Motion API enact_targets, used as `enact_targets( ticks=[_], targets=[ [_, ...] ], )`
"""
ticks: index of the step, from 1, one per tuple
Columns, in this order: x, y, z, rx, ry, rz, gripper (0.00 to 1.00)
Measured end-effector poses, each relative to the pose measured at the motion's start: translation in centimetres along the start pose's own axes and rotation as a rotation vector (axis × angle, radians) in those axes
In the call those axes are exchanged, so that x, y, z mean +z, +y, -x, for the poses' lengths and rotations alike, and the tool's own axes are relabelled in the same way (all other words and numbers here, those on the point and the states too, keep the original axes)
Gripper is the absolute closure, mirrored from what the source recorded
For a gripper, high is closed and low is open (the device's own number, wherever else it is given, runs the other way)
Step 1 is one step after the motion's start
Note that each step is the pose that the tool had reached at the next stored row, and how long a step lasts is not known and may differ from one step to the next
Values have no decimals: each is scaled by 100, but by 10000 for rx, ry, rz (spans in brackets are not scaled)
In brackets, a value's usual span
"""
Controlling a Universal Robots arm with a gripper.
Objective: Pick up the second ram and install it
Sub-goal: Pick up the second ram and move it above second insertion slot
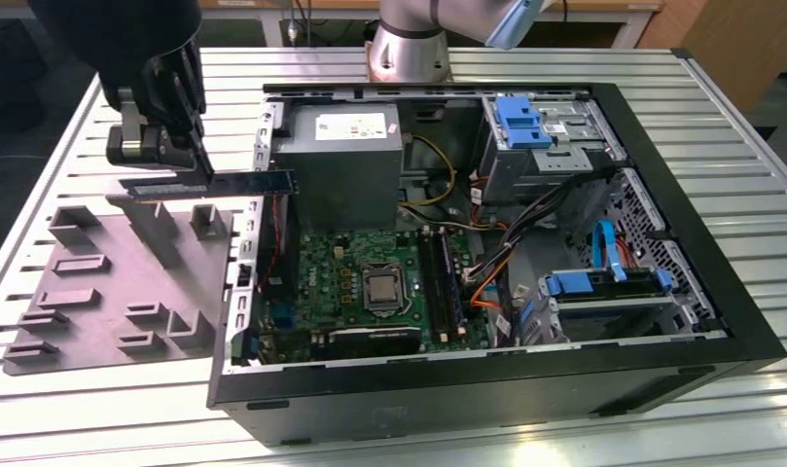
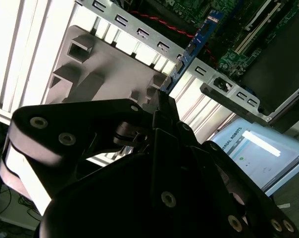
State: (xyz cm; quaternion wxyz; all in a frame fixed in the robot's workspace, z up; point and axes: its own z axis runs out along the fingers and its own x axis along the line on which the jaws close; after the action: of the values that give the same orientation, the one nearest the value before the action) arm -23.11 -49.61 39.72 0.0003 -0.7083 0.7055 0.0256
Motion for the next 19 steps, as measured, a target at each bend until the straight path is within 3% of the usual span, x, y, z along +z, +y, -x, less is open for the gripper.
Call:
enact_targets(
  ticks=[19],
  targets=[
    [-5, -134, 4, 14, 0, 0, 89]
  ],
)
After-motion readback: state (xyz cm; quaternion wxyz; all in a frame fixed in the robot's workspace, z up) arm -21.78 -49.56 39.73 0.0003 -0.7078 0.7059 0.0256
